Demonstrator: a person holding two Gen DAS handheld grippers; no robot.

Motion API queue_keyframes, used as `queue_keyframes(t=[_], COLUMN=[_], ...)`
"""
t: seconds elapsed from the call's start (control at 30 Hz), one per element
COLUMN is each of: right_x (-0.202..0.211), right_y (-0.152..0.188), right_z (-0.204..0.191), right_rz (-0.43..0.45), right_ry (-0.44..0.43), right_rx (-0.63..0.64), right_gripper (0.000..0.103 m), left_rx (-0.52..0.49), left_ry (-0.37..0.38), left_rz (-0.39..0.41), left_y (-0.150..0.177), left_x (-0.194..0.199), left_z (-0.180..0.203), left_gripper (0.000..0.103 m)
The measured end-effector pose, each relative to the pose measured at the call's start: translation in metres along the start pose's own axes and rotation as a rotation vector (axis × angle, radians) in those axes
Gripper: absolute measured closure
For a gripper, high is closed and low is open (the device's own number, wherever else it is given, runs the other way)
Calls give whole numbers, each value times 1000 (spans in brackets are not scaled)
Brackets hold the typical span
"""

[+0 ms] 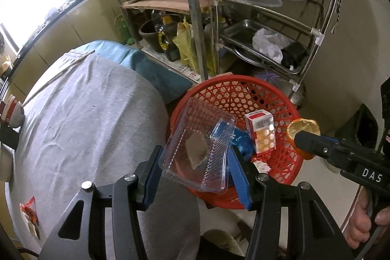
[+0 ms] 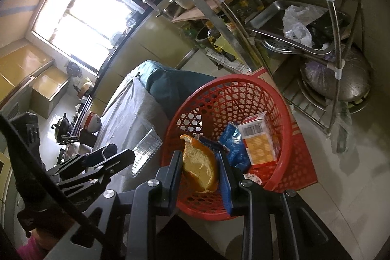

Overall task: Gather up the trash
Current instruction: 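Lower the tray and peel into the red basket and open both tools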

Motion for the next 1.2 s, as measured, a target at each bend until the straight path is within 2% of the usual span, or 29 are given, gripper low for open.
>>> queue_keyframes(t=[0.67,1.2], right_x=[-5,-7], right_y=[-5,-14], right_z=[3,-2], right_rz=[-12,-11], right_ry=[-5,-22], right_rx=[-14,-52], right_gripper=[71,69], left_rx=[-7,-29], left_ry=[24,55], left_rz=[-33,-17], left_y=[-3,-1], left_x=[-19,-17], left_z=[9,12], left_gripper=[47,43])
Point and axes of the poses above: each gripper's, at about its wrist camera, not at the fingertips, and x roughly against the way its jaws point, z to its right, y to its underside, the point moved 7 cm from there along -x, roughly the way its jaws point, and after that the axes turned 12 degrees about y, right-handed, at the moved point
